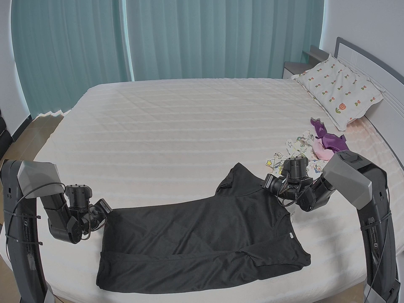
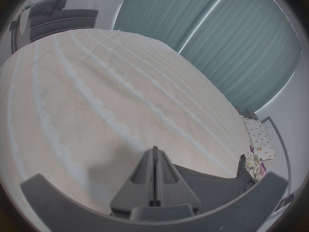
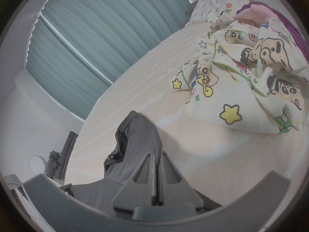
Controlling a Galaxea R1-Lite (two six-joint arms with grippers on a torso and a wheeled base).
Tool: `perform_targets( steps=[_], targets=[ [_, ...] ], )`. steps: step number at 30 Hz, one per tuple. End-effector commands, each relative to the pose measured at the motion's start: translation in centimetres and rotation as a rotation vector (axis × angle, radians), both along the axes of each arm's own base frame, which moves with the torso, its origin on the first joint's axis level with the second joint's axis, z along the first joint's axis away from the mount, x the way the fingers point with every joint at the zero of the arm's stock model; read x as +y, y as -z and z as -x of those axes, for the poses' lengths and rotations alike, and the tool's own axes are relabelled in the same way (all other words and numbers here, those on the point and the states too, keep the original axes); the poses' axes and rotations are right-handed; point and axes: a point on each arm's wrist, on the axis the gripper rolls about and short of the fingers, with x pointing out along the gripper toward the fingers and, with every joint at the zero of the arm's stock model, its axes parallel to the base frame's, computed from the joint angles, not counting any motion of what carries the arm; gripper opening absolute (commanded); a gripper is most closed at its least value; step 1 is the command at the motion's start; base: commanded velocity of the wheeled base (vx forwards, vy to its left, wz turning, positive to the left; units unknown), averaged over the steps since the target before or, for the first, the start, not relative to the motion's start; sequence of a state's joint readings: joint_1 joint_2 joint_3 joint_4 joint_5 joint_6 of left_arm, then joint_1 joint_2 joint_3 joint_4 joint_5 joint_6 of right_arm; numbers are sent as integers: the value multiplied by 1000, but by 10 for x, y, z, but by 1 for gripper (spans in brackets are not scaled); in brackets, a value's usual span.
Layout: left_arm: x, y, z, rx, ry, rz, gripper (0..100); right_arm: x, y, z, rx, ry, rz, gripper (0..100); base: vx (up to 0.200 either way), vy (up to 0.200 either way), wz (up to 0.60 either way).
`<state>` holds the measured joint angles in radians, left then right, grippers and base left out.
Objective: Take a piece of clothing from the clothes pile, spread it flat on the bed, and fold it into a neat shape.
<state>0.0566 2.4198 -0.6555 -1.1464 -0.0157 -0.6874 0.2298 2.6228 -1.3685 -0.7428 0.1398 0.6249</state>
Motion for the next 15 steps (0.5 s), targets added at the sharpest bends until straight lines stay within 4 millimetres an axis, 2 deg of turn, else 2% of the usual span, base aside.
perform_targets(
  steps=[1,5,15],
  targets=[
    [6,-3,-1,-12,-17,-1,0,-6,-12,2,-6,20,-19,0,0,0,0],
    [14,-12,-2,-50,-40,-2,0,-15,-16,7,-21,37,-32,0,0,0,0],
    [16,-13,-1,-53,-43,-5,0,-21,-12,14,-90,44,-38,0,0,0,0]
  ],
)
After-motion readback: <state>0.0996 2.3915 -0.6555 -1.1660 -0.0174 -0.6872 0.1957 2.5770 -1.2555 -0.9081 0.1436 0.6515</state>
